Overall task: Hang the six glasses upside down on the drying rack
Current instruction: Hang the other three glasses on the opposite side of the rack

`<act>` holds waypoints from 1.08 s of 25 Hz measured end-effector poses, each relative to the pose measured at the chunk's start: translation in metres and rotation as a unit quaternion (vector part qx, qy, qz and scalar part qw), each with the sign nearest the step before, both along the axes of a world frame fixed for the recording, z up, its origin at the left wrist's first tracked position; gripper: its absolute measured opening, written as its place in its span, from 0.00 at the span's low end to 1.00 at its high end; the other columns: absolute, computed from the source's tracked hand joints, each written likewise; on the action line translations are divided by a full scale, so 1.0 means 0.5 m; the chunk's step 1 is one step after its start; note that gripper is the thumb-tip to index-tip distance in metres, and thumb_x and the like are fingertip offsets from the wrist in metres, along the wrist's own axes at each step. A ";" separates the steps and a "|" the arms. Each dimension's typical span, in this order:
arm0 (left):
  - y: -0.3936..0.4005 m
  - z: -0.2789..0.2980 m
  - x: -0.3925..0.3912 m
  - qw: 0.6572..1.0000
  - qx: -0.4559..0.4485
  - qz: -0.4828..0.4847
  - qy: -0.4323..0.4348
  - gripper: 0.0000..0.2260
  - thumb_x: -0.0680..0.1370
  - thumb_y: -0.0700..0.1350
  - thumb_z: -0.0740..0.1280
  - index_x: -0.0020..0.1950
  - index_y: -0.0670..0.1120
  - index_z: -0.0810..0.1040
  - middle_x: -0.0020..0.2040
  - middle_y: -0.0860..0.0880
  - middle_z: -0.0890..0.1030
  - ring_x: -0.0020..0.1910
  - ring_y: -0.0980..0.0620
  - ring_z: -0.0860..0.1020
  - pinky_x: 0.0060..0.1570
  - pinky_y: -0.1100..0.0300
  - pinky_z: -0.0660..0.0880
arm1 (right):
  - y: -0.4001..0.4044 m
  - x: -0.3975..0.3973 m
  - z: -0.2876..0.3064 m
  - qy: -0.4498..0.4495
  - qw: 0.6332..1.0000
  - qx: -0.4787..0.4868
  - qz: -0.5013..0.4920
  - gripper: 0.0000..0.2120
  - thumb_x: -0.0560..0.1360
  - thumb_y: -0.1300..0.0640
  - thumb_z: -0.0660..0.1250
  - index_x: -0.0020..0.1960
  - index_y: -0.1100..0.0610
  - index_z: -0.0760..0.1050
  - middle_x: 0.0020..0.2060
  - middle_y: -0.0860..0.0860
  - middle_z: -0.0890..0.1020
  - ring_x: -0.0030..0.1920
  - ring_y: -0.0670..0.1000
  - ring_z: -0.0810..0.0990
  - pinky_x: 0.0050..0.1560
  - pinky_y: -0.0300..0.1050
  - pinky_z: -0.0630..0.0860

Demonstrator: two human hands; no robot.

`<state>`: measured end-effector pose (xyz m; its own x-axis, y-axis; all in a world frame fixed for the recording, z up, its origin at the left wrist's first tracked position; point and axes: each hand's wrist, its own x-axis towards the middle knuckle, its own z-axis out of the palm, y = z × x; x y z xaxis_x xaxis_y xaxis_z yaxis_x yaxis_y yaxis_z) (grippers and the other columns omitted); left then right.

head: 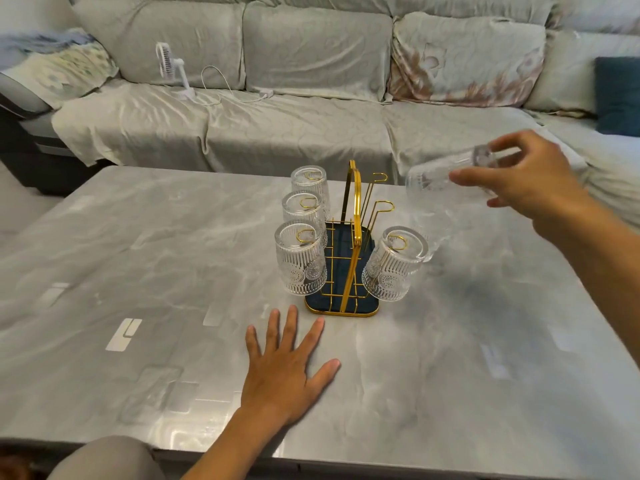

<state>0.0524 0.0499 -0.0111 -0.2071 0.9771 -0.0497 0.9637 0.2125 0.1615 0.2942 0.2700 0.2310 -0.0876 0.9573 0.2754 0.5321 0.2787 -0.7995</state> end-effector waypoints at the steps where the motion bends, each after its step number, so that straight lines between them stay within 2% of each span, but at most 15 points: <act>1: 0.000 0.000 -0.001 1.000 -0.001 -0.002 0.000 0.34 0.71 0.76 0.35 0.73 0.67 0.33 0.77 0.51 0.30 0.72 0.45 0.25 0.69 0.36 0.28 | 0.008 -0.020 0.012 -0.035 0.999 0.004 0.006 0.36 0.46 0.33 0.80 0.49 0.44 0.74 0.43 0.49 0.82 0.40 0.49 0.83 0.34 0.49 0.82; 3: 0.000 -0.002 -0.002 1.000 -0.004 -0.008 -0.001 0.34 0.70 0.77 0.35 0.73 0.67 0.32 0.76 0.51 0.29 0.72 0.45 0.25 0.68 0.35 0.28 | 0.016 -0.058 0.010 -0.084 0.996 0.022 0.015 0.36 0.50 0.37 0.81 0.52 0.49 0.74 0.44 0.52 0.82 0.42 0.53 0.82 0.42 0.55 0.82; 4: 0.000 -0.003 -0.003 1.000 -0.003 -0.010 -0.001 0.34 0.70 0.77 0.35 0.73 0.67 0.32 0.77 0.51 0.29 0.72 0.45 0.25 0.68 0.35 0.28 | 0.018 -0.075 0.002 -0.095 0.995 0.029 0.019 0.34 0.52 0.39 0.81 0.53 0.50 0.75 0.45 0.52 0.81 0.43 0.54 0.81 0.44 0.54 0.81; 8: -0.001 -0.008 -0.002 1.000 0.000 -0.005 0.002 0.34 0.70 0.77 0.36 0.72 0.67 0.31 0.77 0.51 0.30 0.72 0.45 0.25 0.67 0.35 0.27 | 0.030 -0.128 -0.032 -0.160 0.985 0.055 0.040 0.27 0.58 0.42 0.80 0.51 0.51 0.75 0.44 0.50 0.79 0.40 0.48 0.78 0.35 0.41 0.72; 12: 0.001 -0.010 -0.003 1.000 0.008 -0.005 0.004 0.33 0.70 0.77 0.37 0.71 0.69 0.31 0.77 0.51 0.31 0.72 0.45 0.25 0.68 0.35 0.27 | 0.031 -0.174 -0.074 -0.270 0.956 0.083 0.081 0.26 0.60 0.45 0.79 0.54 0.51 0.76 0.51 0.53 0.82 0.46 0.53 0.78 0.44 0.48 0.76; 13: 0.001 -0.011 -0.003 1.000 0.009 -0.005 0.004 0.33 0.70 0.77 0.37 0.72 0.69 0.31 0.77 0.51 0.31 0.72 0.45 0.25 0.68 0.36 0.27 | 0.030 -0.182 -0.087 -0.290 0.950 0.084 0.084 0.26 0.60 0.46 0.79 0.54 0.51 0.76 0.53 0.53 0.82 0.46 0.53 0.78 0.43 0.48 0.75; 16: 0.000 -0.013 -0.003 1.000 0.012 -0.005 0.006 0.33 0.70 0.77 0.37 0.71 0.68 0.30 0.77 0.51 0.31 0.72 0.46 0.25 0.67 0.36 0.26 | 0.035 -0.192 -0.114 -0.307 0.947 0.054 0.081 0.23 0.61 0.48 0.78 0.53 0.50 0.75 0.52 0.53 0.82 0.44 0.53 0.76 0.41 0.47 0.74; 21: 0.002 -0.010 -0.003 1.000 0.006 -0.003 0.005 0.34 0.70 0.77 0.37 0.72 0.68 0.31 0.77 0.51 0.31 0.72 0.46 0.25 0.68 0.36 0.28 | 0.042 -0.194 -0.127 -0.315 0.944 0.018 0.096 0.23 0.63 0.45 0.76 0.55 0.49 0.73 0.55 0.52 0.81 0.50 0.55 0.78 0.48 0.53 0.78; 23: 0.002 -0.011 -0.002 1.000 0.006 -0.003 0.008 0.33 0.70 0.77 0.37 0.72 0.68 0.30 0.77 0.51 0.31 0.72 0.46 0.25 0.69 0.36 0.28 | 0.044 -0.177 -0.122 -0.266 0.957 0.008 0.117 0.23 0.67 0.38 0.70 0.56 0.49 0.74 0.57 0.49 0.80 0.53 0.53 0.77 0.50 0.53 0.76; 25: 0.000 -0.014 -0.005 1.000 0.013 0.000 0.013 0.33 0.71 0.77 0.38 0.72 0.69 0.31 0.78 0.51 0.32 0.73 0.46 0.26 0.69 0.36 0.29 | 0.040 -0.149 -0.132 -0.110 0.991 0.041 0.065 0.22 0.71 0.33 0.62 0.54 0.49 0.76 0.52 0.45 0.80 0.49 0.47 0.77 0.47 0.48 0.74; 27: 0.003 -0.015 -0.001 1.000 0.015 0.004 0.013 0.33 0.71 0.77 0.38 0.73 0.68 0.33 0.78 0.51 0.34 0.74 0.45 0.28 0.70 0.35 0.31 | 0.052 -0.102 -0.168 0.043 0.993 0.081 -0.068 0.13 0.74 0.42 0.61 0.51 0.49 0.74 0.48 0.44 0.80 0.47 0.46 0.77 0.44 0.45 0.70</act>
<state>0.0517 0.0513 -0.0186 -0.2162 0.9762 -0.0153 0.9659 0.2162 0.1424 0.2434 0.2959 0.1468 0.0695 0.9010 0.4283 0.5055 0.3383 -0.7938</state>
